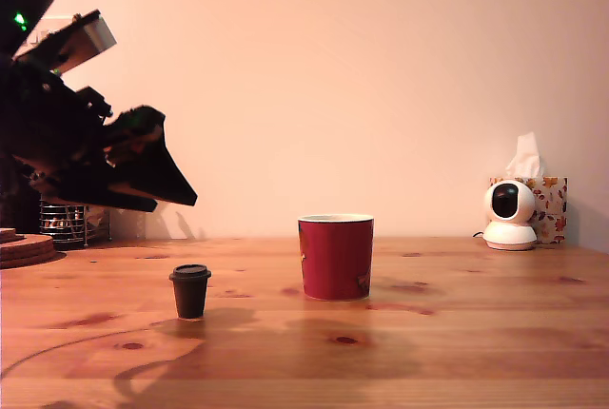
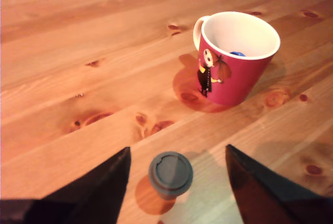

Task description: Pick up the coffee capsules on the table and drop them inside the coffee cup

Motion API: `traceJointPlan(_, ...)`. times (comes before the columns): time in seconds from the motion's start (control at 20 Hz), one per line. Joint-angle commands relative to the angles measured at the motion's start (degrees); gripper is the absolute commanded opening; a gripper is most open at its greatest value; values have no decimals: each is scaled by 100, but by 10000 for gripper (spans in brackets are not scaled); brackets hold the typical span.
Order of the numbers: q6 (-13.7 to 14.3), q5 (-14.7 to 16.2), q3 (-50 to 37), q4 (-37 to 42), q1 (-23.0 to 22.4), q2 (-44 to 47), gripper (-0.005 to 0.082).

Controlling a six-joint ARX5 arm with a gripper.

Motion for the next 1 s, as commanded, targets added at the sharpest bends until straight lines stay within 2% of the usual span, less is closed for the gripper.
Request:
traceJointPlan(0.0, 109, -4, -87, 98, 11, 149, 510)
traceJointPlan(0.35, 149, -42, -87, 234, 87, 407, 511)
traceJointPlan(0.5, 256, -42, -87, 282, 87, 518, 511)
traceJointPlan(0.95, 291, -33, -289, 907, 236, 831, 511)
